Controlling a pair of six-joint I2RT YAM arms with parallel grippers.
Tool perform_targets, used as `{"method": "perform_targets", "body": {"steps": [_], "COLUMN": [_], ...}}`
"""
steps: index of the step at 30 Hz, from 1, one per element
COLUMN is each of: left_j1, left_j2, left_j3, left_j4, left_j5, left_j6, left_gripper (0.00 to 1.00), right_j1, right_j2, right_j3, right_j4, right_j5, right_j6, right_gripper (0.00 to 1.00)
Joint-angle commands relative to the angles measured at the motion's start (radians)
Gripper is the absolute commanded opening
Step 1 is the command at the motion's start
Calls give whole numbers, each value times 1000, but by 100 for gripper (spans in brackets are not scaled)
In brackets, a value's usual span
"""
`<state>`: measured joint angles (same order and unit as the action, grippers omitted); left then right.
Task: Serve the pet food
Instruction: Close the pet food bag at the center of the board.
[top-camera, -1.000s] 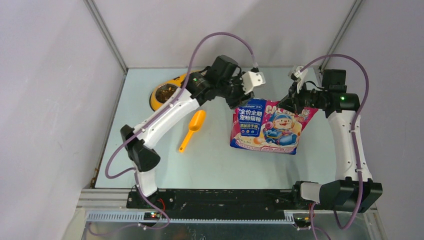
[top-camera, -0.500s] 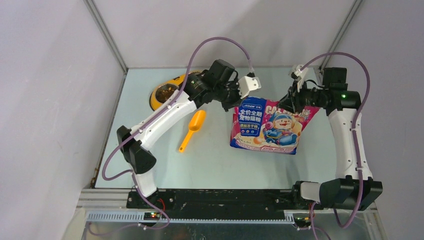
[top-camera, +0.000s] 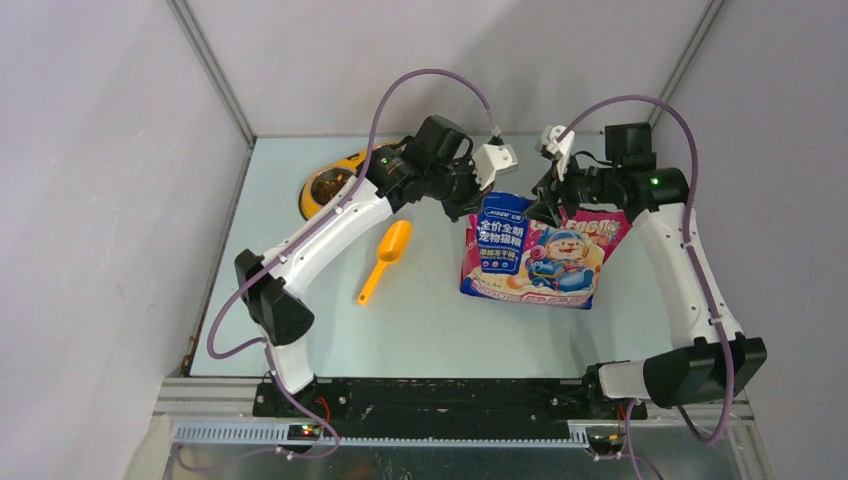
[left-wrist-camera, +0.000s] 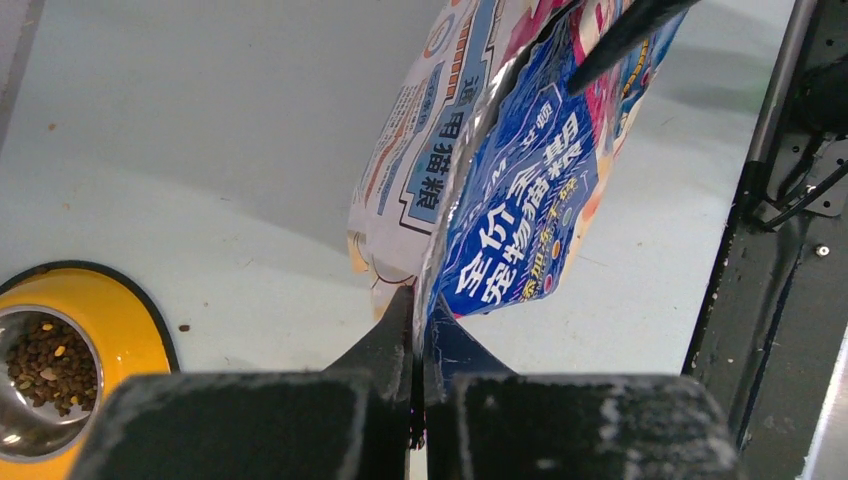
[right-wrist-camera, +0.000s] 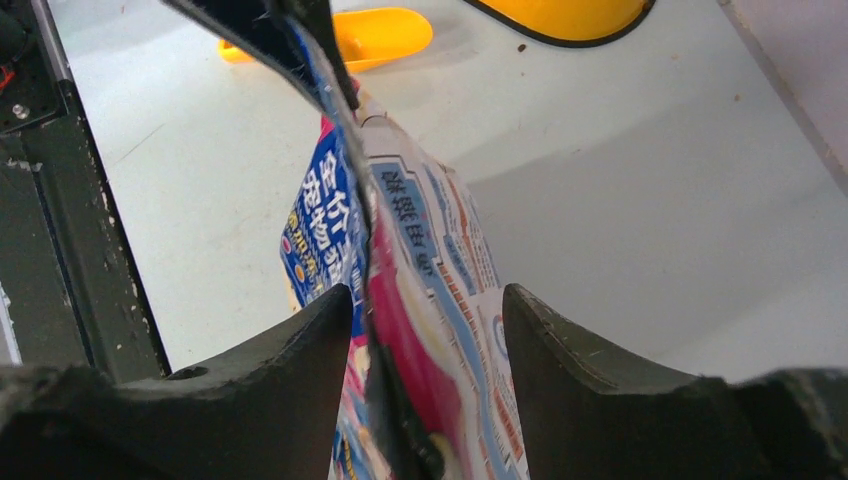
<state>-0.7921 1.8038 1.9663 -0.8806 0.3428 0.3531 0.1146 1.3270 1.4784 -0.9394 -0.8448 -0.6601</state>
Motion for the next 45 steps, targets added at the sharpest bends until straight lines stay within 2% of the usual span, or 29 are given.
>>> {"method": "perform_targets", "body": {"steps": [1,3,7,9,10,16,17,18,19,21,23,26,35,37,41,42,44,45], "left_j1": [15,17,20,21,21,24,25,25,26,29,29,30,30,30,30,31,31,30], "left_j2": [-9,-10,-9,-8,-8,-14,-16,-18,-20,-21,-21,-19,-19,-20,-22,-23,-23,-23], "left_j3": [49,50,56,58,58,50,48,47,46,45,43,43,44,42,40,38,39,39], "left_j4": [74,75,77,76,76,71,70,71,71,72,74,76,82,81,81,81,80,80], "left_j5": [24,31,44,46,47,50,51,51,51,52,53,55,60,61,61,61,62,63], "left_j6": [-50,-55,-63,-65,-67,-66,-67,-68,-68,-71,-72,-76,-87,-88,-85,-85,-85,-84], "left_gripper": [0,0,0,0,0,0,0,0,0,0,0,0,0,0,0,0,0,0], "right_j1": [30,45,68,72,72,60,60,60,62,64,66,66,74,73,70,69,66,64], "right_j2": [43,44,16,-4,-16,-67,-79,-84,-93,-99,-101,-103,-99,-91,-84,-86,-90,-92], "right_j3": [63,54,10,-6,-11,-16,-16,-15,-15,-15,-15,-18,-24,-25,-27,-26,-27,-27], "right_j4": [42,46,101,143,152,204,198,191,169,134,101,75,30,25,33,43,66,85], "right_j5": [23,49,145,190,218,321,327,340,353,371,389,409,421,427,444,456,478,488], "right_j6": [23,21,33,52,57,96,83,64,42,6,-19,-37,-60,-60,-50,-42,-29,-18], "right_gripper": [56,48,24,3,0,0,2,10,26,38,44,46,46,43,22,12,0,0]}}
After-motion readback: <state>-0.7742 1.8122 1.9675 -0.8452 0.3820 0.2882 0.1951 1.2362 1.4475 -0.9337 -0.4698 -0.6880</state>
